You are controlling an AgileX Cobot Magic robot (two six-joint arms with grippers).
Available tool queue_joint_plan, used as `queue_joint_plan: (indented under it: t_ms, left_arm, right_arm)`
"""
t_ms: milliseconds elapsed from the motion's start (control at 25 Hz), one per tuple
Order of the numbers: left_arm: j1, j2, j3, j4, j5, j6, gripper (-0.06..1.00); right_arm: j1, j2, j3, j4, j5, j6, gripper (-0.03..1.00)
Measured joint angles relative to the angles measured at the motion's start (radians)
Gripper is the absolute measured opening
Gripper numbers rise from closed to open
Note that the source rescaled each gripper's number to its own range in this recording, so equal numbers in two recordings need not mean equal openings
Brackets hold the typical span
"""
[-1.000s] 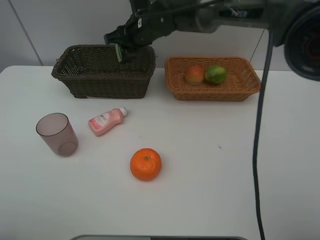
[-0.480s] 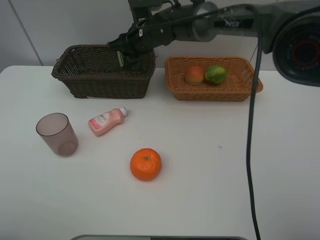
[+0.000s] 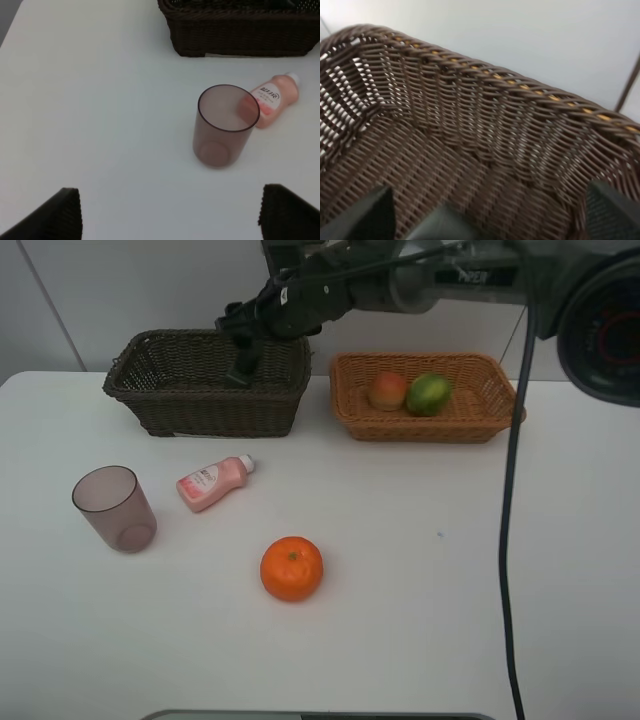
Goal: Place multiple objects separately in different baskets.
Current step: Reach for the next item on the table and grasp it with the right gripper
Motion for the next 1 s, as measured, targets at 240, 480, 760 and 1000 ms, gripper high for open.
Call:
queue_joint_plan:
  t_ms: [240,480,760,1000]
  left_arm:
    - [0.000,0.000,0.000,0.000,0.000,0.000,0.92]
    - [0.000,0.000,0.000,0.000,0.000,0.000,0.92]
    - [0.000,0.000,0.000,0.000,0.000,0.000,0.92]
    - [0.000,0.000,0.000,0.000,0.000,0.000,0.92]
  right_arm:
    - [0.009,-0.088,0.000,-0.092,0.275,-0.002,0.73]
    - [0.053,-0.204,0.031,-0.114,0.543,-0.151,0.73]
    - [0.126,-0.384,0.282,-0.060,0.627,-0.322,0.73]
    - [0.167,-0.490,0.523,0.004,0.632,-0.494,0.73]
